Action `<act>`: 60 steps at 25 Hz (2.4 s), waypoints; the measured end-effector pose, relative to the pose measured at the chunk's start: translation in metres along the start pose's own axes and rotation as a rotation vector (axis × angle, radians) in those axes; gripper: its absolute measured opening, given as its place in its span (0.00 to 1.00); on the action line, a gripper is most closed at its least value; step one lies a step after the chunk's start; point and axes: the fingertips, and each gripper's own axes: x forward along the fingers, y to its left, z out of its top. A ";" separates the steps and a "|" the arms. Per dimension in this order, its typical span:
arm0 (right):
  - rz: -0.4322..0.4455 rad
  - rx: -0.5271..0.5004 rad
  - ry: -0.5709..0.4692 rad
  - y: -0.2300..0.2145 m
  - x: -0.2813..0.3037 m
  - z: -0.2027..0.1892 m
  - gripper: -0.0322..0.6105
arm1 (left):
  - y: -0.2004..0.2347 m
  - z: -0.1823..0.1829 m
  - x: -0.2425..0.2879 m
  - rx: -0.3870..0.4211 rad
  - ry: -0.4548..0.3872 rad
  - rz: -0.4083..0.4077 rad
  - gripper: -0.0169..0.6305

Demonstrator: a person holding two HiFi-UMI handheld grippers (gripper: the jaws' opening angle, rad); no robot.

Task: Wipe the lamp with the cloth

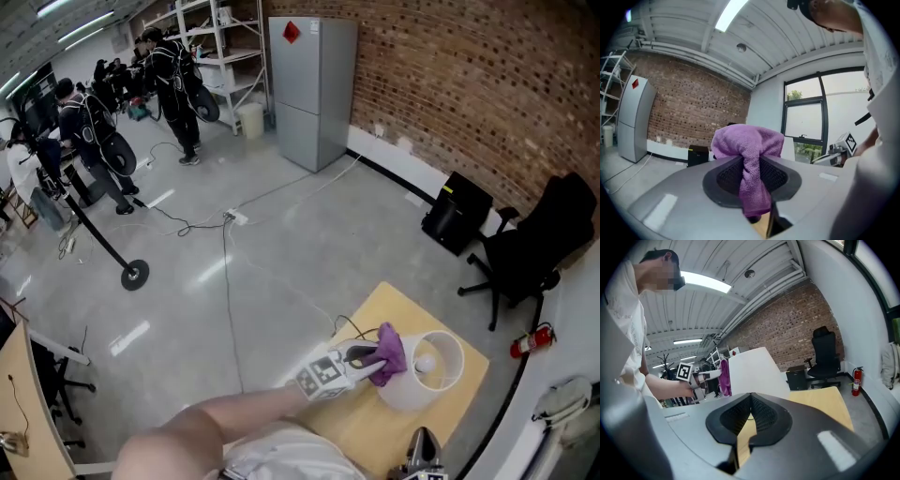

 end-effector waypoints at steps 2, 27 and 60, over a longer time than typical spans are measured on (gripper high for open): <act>-0.002 -0.006 0.001 0.001 0.000 -0.001 0.07 | -0.001 0.028 0.006 0.017 -0.053 -0.035 0.18; -0.062 -0.025 0.032 0.019 0.022 0.018 0.07 | 0.059 -0.048 0.032 0.059 0.216 -0.156 0.17; -0.255 -0.021 0.032 0.020 -0.026 0.003 0.07 | 0.070 -0.009 0.132 0.233 0.372 -0.445 0.17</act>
